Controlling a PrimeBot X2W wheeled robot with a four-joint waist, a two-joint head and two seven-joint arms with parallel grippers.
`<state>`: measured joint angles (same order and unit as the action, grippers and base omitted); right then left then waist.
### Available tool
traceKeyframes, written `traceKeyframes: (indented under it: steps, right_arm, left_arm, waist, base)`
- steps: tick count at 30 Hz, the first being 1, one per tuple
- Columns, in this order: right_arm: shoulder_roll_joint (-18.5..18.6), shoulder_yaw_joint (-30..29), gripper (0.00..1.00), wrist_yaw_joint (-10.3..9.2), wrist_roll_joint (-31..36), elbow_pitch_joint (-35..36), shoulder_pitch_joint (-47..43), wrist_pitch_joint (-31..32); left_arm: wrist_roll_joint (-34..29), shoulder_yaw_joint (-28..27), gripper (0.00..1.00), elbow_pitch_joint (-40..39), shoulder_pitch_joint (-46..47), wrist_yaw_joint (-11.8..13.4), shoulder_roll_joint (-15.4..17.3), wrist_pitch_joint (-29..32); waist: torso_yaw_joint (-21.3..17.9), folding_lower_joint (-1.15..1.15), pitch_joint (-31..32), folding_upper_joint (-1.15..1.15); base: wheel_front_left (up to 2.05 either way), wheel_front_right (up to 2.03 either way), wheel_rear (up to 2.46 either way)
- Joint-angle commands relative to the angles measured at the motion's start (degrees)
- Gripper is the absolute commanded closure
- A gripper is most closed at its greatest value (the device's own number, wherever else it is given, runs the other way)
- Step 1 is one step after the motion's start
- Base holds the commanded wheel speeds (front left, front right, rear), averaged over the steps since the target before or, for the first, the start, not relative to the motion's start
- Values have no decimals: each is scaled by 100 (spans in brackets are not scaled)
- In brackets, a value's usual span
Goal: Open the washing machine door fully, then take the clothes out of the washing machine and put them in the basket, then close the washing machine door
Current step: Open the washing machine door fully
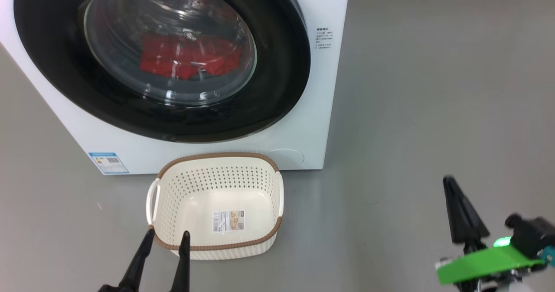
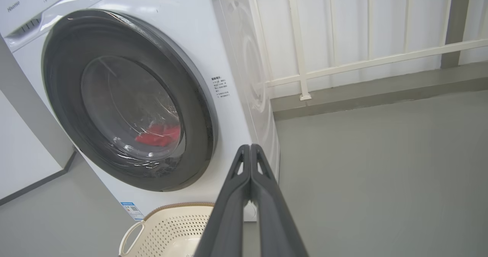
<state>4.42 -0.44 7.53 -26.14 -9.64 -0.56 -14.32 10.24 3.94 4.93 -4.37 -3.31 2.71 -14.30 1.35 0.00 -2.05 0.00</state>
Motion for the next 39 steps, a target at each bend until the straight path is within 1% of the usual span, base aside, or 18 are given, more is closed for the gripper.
traceKeyframes:
  steps: [1,4,9,17,22,23,28,31,33,36,39]
  right_arm:
    - [24,168,100,-4,-252,210,411,-68]
    - [-7,213,100,-4,-638,239,782,-68]
    - [-7,255,100,-4,-1060,256,1565,-68]
    - [191,354,100,-4,-1585,159,2947,-68]
    - [488,657,100,-4,-2012,-193,3807,-68]
    - [488,657,100,-4,-2012,-193,3807,-68]
    - [816,1214,100,-4,-2623,-849,4511,-68]
    - [938,1502,100,-4,-3148,-1149,4935,-31]
    - [1041,1683,100,-4,-3578,-1246,5203,108]
    - [1206,1955,100,-4,-4281,-1212,5549,465]
    - [1353,2051,100,-4,-5043,-1189,5832,876]
  left_arm:
    - [31,-136,0,-180,239,32,17,-70]
    - [43,-92,0,-184,316,25,17,-70]
    - [76,-4,0,-204,480,3,17,-70]
    - [153,84,0,-291,789,-22,17,-70]
    - [193,134,0,-302,966,-47,17,-70]
    - [193,134,0,-302,966,-47,17,-70]
    - [258,187,0,-273,1143,-72,17,-70]
    - [306,215,0,-260,1233,-75,17,-70]
    - [337,251,0,-262,1293,-76,17,-70]
    - [374,293,0,-272,1388,-73,17,-70]
    - [389,327,0,-265,1499,-77,17,-70]
  waist:
    - [33,0,-55,0]
    - [79,0,-132,0]
    - [197,0,-287,0]
    - [408,0,-650,0]
    - [520,0,-919,0]
    - [520,0,-919,0]
    - [673,0,-1172,0]
    - [751,0,-1330,0]
    - [807,0,-1442,0]
    - [871,0,-1617,0]
    - [929,0,-1790,0]
  base:
    - [0,0,0]
    - [0,0,0]
    - [0,0,0]
    - [0,0,0]
    - [0,0,0]
    - [0,0,0]
    - [0,0,0]
    - [0,0,0]
    - [0,0,0]
    - [0,0,0]
    - [0,0,0]
